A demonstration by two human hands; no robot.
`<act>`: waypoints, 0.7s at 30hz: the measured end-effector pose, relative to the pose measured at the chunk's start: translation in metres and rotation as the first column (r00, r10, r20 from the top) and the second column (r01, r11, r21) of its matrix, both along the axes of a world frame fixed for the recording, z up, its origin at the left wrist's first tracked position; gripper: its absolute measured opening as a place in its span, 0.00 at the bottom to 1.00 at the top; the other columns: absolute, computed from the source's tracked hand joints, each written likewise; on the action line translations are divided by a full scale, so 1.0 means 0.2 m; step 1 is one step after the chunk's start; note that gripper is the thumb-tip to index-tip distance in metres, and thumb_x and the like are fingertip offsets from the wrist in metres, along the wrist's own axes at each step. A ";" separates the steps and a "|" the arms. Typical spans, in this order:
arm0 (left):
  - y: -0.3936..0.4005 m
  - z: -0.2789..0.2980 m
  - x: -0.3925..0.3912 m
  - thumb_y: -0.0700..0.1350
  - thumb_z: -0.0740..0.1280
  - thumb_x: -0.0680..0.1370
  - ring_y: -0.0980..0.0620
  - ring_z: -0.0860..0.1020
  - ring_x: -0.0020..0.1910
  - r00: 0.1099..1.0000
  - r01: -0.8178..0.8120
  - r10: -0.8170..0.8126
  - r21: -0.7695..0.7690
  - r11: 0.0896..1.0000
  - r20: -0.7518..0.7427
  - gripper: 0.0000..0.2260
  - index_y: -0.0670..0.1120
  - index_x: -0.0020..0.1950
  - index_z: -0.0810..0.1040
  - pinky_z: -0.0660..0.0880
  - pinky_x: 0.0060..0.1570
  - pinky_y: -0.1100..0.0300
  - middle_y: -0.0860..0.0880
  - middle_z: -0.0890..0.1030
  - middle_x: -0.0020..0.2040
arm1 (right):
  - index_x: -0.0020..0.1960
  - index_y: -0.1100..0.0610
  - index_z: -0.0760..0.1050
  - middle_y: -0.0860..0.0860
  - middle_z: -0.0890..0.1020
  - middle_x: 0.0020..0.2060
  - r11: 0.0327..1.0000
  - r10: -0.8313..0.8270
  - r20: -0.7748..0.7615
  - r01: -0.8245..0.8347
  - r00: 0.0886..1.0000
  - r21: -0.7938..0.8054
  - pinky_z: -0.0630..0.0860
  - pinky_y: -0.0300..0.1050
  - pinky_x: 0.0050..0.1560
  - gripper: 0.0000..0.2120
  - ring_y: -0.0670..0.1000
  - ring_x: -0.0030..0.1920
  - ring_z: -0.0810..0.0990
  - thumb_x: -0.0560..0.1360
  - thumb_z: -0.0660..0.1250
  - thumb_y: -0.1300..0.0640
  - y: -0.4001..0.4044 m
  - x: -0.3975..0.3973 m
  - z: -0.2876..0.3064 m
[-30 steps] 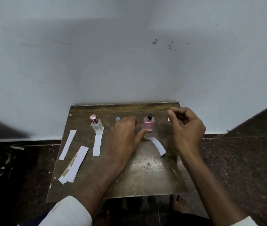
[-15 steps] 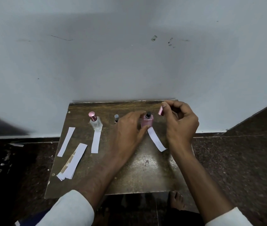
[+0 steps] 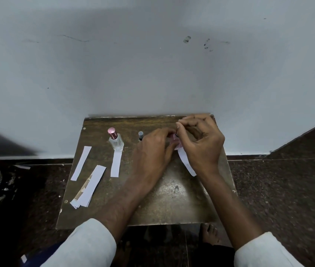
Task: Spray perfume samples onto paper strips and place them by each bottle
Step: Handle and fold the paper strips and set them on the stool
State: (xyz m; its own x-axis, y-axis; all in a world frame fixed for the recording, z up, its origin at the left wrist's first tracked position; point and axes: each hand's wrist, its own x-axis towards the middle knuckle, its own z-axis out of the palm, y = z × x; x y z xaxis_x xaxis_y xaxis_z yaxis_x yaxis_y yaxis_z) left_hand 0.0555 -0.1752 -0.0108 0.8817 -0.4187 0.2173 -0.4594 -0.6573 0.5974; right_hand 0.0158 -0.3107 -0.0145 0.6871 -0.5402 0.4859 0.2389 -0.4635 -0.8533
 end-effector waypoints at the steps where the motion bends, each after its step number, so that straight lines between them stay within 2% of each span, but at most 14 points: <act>1: 0.00 0.00 0.00 0.52 0.71 0.82 0.54 0.84 0.56 1.000 0.001 -0.001 -0.004 1.000 0.001 0.13 0.54 0.66 0.81 0.81 0.50 0.54 0.55 0.85 0.59 | 0.49 0.63 0.86 0.54 0.82 0.48 0.999 0.008 -0.010 -0.008 1.000 -0.047 0.86 0.49 0.52 0.03 0.51 0.49 0.87 0.75 0.78 0.67 -0.03 -0.01 -0.01; 3: 0.00 0.01 0.00 0.53 0.70 0.83 0.55 0.84 0.54 1.000 0.002 -0.002 0.002 1.000 0.009 0.12 0.54 0.66 0.81 0.80 0.47 0.58 0.56 0.85 0.58 | 0.48 0.62 0.86 0.54 0.83 0.48 0.987 0.034 -0.038 -0.039 0.999 -0.155 0.86 0.50 0.50 0.03 0.51 0.49 0.86 0.75 0.78 0.66 -0.07 -0.02 -0.02; 5: 0.00 0.02 -0.01 0.53 0.69 0.83 0.54 0.84 0.54 1.000 0.004 -0.004 0.012 1.000 0.013 0.12 0.54 0.66 0.82 0.79 0.46 0.57 0.55 0.85 0.58 | 0.49 0.62 0.87 0.54 0.84 0.47 0.978 0.064 -0.070 -0.077 0.995 -0.194 0.86 0.49 0.50 0.04 0.50 0.49 0.86 0.75 0.79 0.66 -0.08 -0.03 -0.03; 9: 0.00 0.03 -0.01 0.53 0.69 0.84 0.52 0.84 0.54 1.000 -0.007 0.006 0.024 1.000 0.023 0.11 0.54 0.65 0.82 0.80 0.47 0.54 0.54 0.85 0.57 | 0.48 0.61 0.87 0.52 0.85 0.46 0.977 0.074 -0.105 -0.093 0.992 -0.190 0.85 0.45 0.50 0.04 0.47 0.48 0.86 0.74 0.79 0.65 -0.08 -0.03 -0.01; 11: 0.00 0.03 -0.01 0.53 0.69 0.83 0.53 0.84 0.56 1.000 -0.010 0.010 0.030 0.999 0.024 0.11 0.54 0.66 0.82 0.78 0.46 0.56 0.54 0.85 0.58 | 0.49 0.60 0.87 0.51 0.85 0.46 0.983 0.093 -0.134 -0.113 0.987 -0.147 0.85 0.43 0.52 0.04 0.46 0.49 0.87 0.74 0.80 0.65 -0.08 -0.04 0.01; 15: 0.00 0.02 -0.01 0.52 0.71 0.82 0.52 0.83 0.58 0.999 0.009 -0.010 0.033 0.999 0.037 0.15 0.53 0.69 0.81 0.77 0.49 0.58 0.54 0.85 0.61 | 0.56 0.56 0.85 0.47 0.86 0.50 0.987 0.105 -0.197 -0.127 0.975 -0.103 0.84 0.43 0.56 0.10 0.45 0.52 0.87 0.75 0.80 0.59 -0.09 -0.08 0.02; 18: 0.01 0.02 -0.01 0.54 0.73 0.81 0.52 0.85 0.52 1.000 0.018 -0.018 0.006 1.000 0.021 0.18 0.50 0.70 0.80 0.81 0.53 0.55 0.53 0.85 0.62 | 0.52 0.54 0.83 0.45 0.84 0.47 0.949 0.056 -0.255 -0.130 0.965 -0.286 0.80 0.36 0.50 0.10 0.43 0.47 0.84 0.74 0.80 0.55 -0.15 -0.15 0.02; 19: 0.02 0.02 -0.01 0.53 0.73 0.81 0.52 0.85 0.50 1.000 0.018 -0.018 0.004 1.000 0.022 0.18 0.50 0.70 0.80 0.82 0.53 0.54 0.52 0.85 0.61 | 0.51 0.53 0.83 0.45 0.82 0.45 0.905 0.073 -0.296 -0.188 0.952 -0.382 0.76 0.34 0.47 0.10 0.43 0.45 0.81 0.73 0.81 0.53 -0.17 -0.18 0.01; 21: 0.03 0.02 -0.02 0.50 0.73 0.82 0.53 0.84 0.47 0.999 0.012 -0.012 -0.021 1.000 0.030 0.16 0.48 0.68 0.80 0.81 0.52 0.55 0.52 0.85 0.60 | 0.51 0.52 0.83 0.44 0.77 0.45 0.774 0.142 -0.446 -0.380 0.884 -0.506 0.71 0.37 0.43 0.13 0.44 0.43 0.76 0.72 0.80 0.48 -0.22 -0.25 -0.01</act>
State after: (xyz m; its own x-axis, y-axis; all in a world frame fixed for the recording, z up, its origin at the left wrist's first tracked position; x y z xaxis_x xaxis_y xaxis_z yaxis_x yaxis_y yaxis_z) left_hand 0.0518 -0.1685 -0.0065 0.8697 -0.4244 0.2521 -0.4849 -0.6391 0.5970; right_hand -0.0342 -0.3552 -0.0175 0.9454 -0.0213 0.3252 0.1534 -0.8514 -0.5017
